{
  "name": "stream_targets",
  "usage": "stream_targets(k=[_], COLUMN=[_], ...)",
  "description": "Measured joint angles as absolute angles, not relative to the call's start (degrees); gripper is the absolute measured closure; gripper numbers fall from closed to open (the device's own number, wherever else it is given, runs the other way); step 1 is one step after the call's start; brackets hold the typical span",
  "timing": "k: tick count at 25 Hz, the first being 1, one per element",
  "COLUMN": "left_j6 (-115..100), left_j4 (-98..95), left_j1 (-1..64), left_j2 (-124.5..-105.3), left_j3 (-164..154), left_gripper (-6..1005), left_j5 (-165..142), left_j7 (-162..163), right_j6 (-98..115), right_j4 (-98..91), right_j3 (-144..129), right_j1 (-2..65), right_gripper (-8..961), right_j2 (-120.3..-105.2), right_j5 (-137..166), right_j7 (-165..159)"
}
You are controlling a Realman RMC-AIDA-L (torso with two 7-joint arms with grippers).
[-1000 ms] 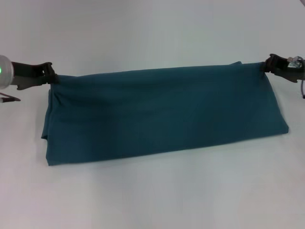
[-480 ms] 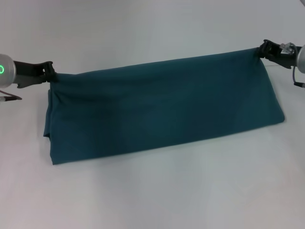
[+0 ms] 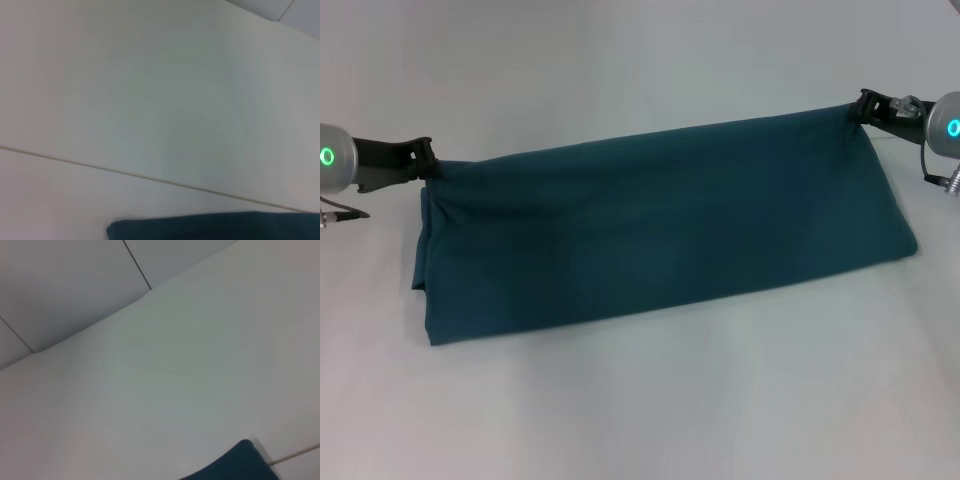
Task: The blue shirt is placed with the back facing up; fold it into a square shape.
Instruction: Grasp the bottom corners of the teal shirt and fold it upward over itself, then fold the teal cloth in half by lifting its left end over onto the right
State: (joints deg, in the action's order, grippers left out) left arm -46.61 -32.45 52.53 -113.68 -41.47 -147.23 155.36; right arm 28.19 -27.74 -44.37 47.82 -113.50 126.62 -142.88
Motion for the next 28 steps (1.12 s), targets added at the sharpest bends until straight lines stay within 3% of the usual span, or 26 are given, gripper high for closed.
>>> stream_targets(k=[13, 23, 25, 28], left_j6=[-45.0, -43.2, -42.5, -42.0], left_j4=[-32.4, -33.3, -33.9, -35.2], left_j1=[52.0, 50.4, 49.9, 49.0], left_j2=[-114.79, -115.15, -115.37, -115.49], left_j3=[-41.5, -40.7, -40.7, -40.7], left_gripper=[972, 971, 906, 809], left_j5=[-147.2, -146.5, -146.2, -145.7], left_j7=[155.3, 155.7, 155.6, 155.2], right_j6=[25.2, 24.6, 24.5, 25.0], right_j4=[-26.3, -25.8, -25.8, -25.8], right_j3=[-47.2, -47.3, -47.1, -46.9], right_j1=[49.8, 50.2, 50.1, 49.9], right_gripper=[849, 815, 586, 522], right_j2=[-113.47, -112.56, -111.98, -111.1], right_j5=[127.2, 127.2, 127.2, 126.9], right_j7=[-142.7, -142.8, -143.0, -143.3])
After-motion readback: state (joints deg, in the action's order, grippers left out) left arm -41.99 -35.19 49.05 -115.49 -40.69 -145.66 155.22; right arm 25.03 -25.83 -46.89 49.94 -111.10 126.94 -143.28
